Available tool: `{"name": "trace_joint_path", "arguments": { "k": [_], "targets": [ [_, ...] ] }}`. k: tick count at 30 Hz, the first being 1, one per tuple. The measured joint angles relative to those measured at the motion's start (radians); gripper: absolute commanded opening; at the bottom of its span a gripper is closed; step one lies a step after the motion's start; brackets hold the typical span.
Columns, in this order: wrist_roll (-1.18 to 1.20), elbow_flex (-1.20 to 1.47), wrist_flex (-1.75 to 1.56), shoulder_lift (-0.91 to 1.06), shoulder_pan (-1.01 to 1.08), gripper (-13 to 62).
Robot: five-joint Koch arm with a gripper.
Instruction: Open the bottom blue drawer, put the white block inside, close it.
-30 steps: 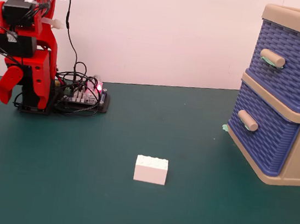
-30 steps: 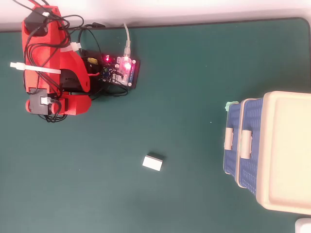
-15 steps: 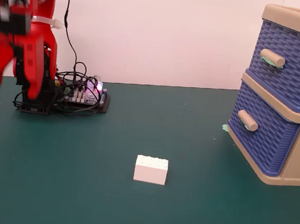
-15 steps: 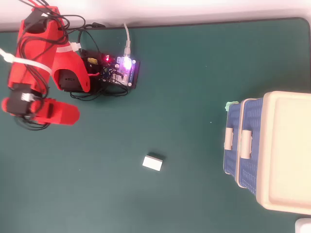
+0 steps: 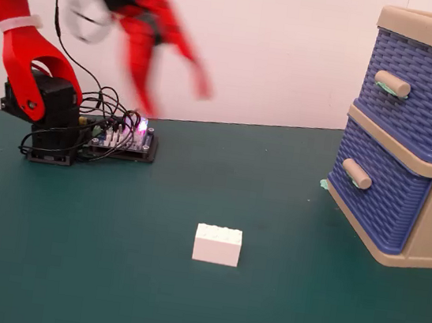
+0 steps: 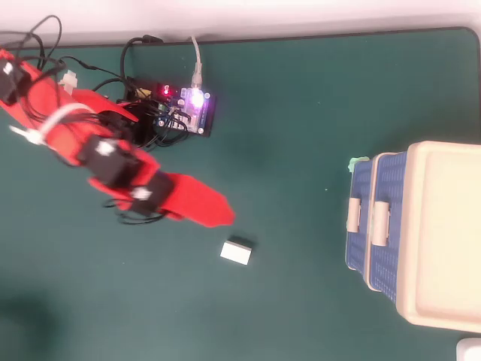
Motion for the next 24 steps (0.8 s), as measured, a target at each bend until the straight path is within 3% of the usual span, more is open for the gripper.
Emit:
{"name": "trace_joint_path", "arguments": {
  "k": [6,10,14,24],
  "targets": [
    [0.08,0.537,-0.815,-0.066,-0.14,33.2],
    [0.08,0.627,-1.437,-0.287,-0.181,33.2],
    [0.081,0.566,-1.804,-0.575,-0.206,33.2],
    [0.123,0.012,-1.884,-0.954,-0.207,31.3]
  ]
}}
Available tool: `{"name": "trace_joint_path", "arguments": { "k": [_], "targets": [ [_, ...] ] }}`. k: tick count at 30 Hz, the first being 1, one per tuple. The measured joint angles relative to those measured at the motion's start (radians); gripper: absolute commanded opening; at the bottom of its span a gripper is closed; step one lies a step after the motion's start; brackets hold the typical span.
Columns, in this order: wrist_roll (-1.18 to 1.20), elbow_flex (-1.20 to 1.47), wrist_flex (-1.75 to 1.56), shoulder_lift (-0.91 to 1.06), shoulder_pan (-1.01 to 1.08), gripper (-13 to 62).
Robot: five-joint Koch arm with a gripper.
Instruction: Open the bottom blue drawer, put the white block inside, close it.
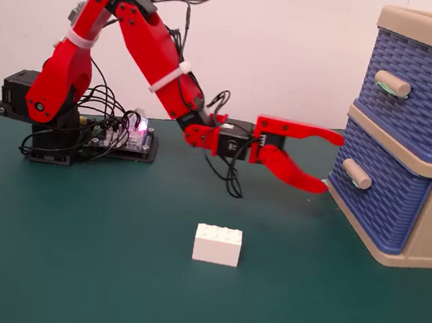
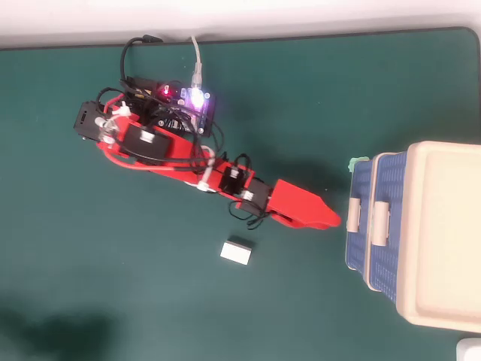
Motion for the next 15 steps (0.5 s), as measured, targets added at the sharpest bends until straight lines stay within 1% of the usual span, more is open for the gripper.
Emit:
{"name": "trace_joint_path", "arguments": {
  "k": [1,8,11,15],
  "targets": [
    [0.002,-0.051,0.002,-0.035,0.0,30.9],
    [0.005,-0.196,0.11,-0.095,-0.005,26.2],
    [0.005,-0.264,0.144,-0.155,-0.012,26.1],
    [0.005,-0.336,0.245,-0.175,-0.017,25.9]
  ]
}}
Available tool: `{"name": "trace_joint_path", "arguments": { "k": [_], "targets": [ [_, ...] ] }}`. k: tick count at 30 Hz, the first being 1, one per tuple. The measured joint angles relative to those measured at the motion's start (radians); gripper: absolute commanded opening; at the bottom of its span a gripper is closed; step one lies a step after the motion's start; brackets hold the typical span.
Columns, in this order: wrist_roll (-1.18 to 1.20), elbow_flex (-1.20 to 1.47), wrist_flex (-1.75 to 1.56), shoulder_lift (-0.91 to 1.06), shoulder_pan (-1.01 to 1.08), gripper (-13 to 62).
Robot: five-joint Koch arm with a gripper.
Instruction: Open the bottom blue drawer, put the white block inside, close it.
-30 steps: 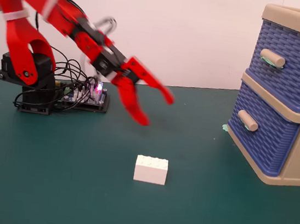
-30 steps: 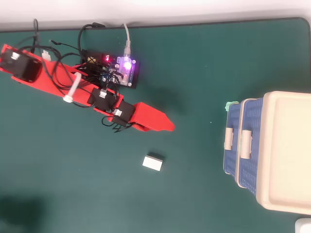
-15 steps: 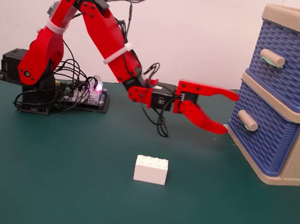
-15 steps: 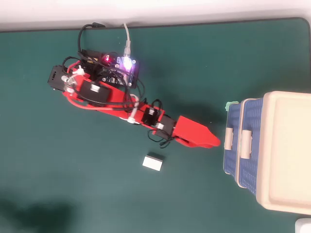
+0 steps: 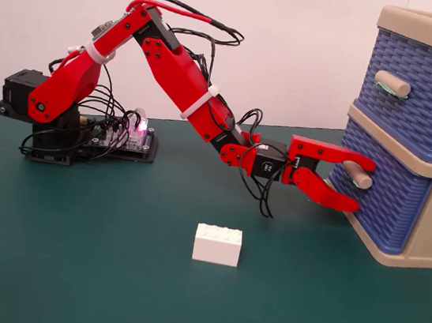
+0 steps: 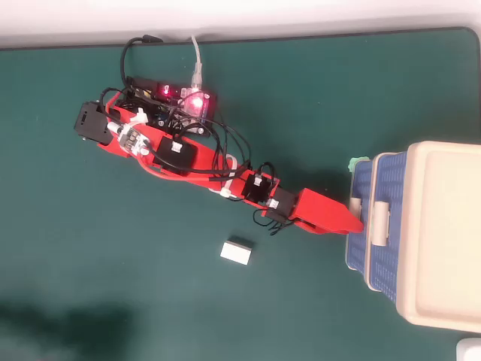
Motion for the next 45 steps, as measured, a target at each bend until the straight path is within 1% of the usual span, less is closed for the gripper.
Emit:
{"name": "trace_joint_path", "arguments": {
  "k": [4,11,12,20,23,25,26,29,30,34,35,36,37,38,39,40,42,44,45],
  "targets": [
    [0.002,-0.02,0.02,-0.008,-0.025,24.7],
    [0.006,-0.018,0.069,-0.008,-0.058,-4.6],
    [0.006,-0.018,0.078,-0.008,-0.058,-7.7],
    [0.018,-0.014,0.12,-0.006,-0.057,-8.1],
    [0.026,0.049,0.117,0.028,-0.058,-8.1],
    [0.034,0.164,0.115,0.097,-0.055,-8.1],
    [0.041,0.265,0.115,0.167,-0.054,-8.1],
    [0.063,0.442,0.117,0.305,-0.035,-8.1],
    [0.074,0.557,0.12,0.383,-0.025,-8.1],
    [0.087,0.821,0.143,0.606,0.032,-7.8],
    [0.087,0.842,0.149,0.646,0.04,-3.5],
    [0.087,0.857,0.158,0.681,0.055,4.0],
    [0.087,0.877,0.19,0.732,0.075,14.0],
    [0.087,0.876,0.209,0.756,0.08,26.4],
    [0.087,0.876,0.23,0.779,0.081,32.8],
    [0.087,0.879,0.249,0.798,0.081,34.3],
    [0.087,0.881,0.268,0.854,0.086,34.3],
    [0.087,0.896,0.29,0.956,0.101,34.3],
    [0.087,0.896,0.328,1.042,0.121,34.2]
  ]
}}
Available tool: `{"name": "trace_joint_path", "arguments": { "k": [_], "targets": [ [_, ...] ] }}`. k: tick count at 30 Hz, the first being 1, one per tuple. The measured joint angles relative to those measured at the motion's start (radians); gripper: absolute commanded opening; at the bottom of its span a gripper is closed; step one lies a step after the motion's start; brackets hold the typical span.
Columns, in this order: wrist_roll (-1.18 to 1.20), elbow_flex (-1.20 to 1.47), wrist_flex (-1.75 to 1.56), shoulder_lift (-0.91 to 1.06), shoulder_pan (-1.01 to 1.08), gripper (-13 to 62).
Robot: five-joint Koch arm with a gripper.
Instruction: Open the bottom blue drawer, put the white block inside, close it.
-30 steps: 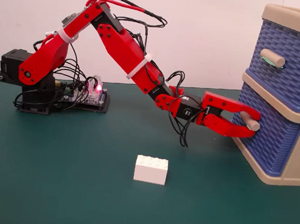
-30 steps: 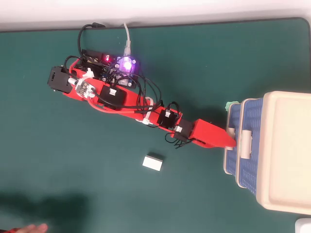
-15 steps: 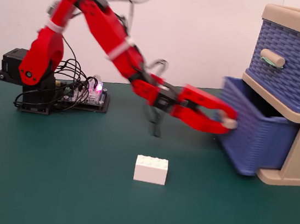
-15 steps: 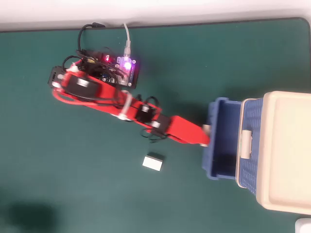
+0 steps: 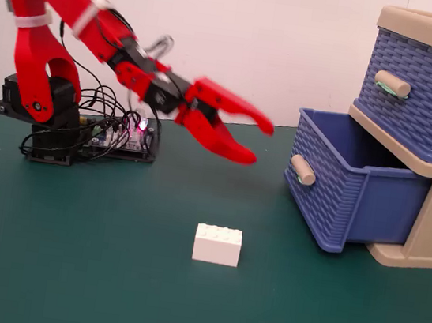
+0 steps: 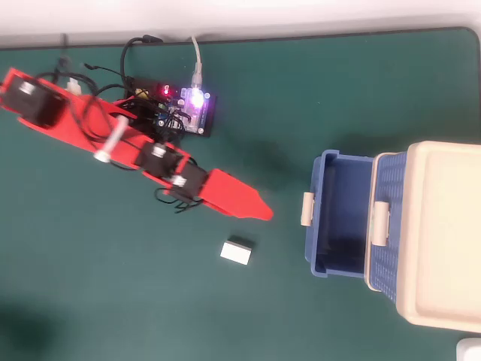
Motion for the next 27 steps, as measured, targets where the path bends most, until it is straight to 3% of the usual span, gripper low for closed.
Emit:
{"name": "trace_joint_path", "arguments": {
  "k": [6,9,13,17,21,27],
  "targets": [
    [-0.026,-0.127,0.548,0.293,0.121,34.0],
    [-0.224,-0.316,0.916,0.316,0.213,34.0],
    [-0.729,-0.37,1.192,0.33,0.339,34.0],
    [-1.301,-0.374,1.212,0.345,0.437,33.9],
    [-1.683,-0.374,1.178,0.347,0.483,33.6],
    [-1.73,-0.425,1.124,0.318,0.451,33.2]
  ]
}}
